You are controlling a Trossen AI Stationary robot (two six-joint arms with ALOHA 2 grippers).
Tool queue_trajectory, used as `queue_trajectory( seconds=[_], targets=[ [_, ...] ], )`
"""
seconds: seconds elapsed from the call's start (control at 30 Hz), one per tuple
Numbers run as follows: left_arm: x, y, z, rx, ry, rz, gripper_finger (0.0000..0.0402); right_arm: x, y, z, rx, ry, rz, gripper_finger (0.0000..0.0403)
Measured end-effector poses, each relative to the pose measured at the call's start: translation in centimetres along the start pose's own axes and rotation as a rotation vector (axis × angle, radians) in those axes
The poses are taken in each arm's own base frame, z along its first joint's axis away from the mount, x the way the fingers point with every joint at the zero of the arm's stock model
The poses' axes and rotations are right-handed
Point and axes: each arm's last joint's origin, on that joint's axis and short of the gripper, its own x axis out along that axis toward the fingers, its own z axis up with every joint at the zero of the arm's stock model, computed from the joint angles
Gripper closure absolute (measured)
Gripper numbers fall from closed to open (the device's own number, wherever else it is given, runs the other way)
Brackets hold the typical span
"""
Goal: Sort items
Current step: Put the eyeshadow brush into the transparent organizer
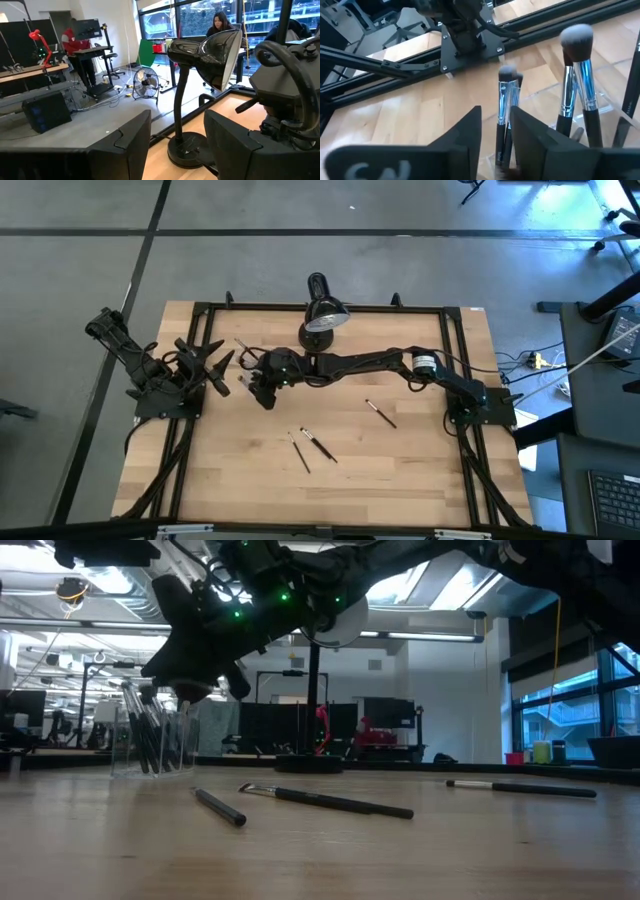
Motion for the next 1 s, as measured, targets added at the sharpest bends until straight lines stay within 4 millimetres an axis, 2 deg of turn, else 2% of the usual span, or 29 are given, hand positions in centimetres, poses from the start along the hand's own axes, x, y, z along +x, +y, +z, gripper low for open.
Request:
queue_trajectory(
  seconds=[0.23,0.37,0.47,0.57,0.77,0.9,1.0],
  targets=[
    [0.0,-0.1,-0.1,0.007,0.001,-0.002,0.0222,-0.7,0.7,0.4,0.005,0.031,0.034,0.0289],
    [0.0,-0.3,-0.2,0.025,0.008,-0.024,0.0222,-3.0,3.2,0.9,-0.007,0.142,0.047,0.0289],
    [0.0,-0.3,-0.3,0.038,0.01,-0.03,0.0222,-5.6,5.1,0.8,-0.037,0.276,-0.04,0.0291],
    [0.0,-0.3,-0.3,0.035,0.015,-0.044,0.0222,-8.4,6.8,-0.2,-0.056,0.455,-0.161,0.0301],
    [0.0,-0.3,-0.3,0.009,0.016,-0.045,0.0222,-13.4,9.4,-4.7,-0.062,0.916,-0.447,0.0321],
    [0.0,-0.3,-0.3,-0.014,0.017,-0.046,0.0222,-16.2,10.0,-6.9,-0.157,1.071,-0.712,0.0323],
    [0.0,-0.4,-0.3,-0.016,0.022,-0.059,0.0222,-17.0,9.6,-8.4,-0.136,1.07,-0.745,0.0324]
  ],
)
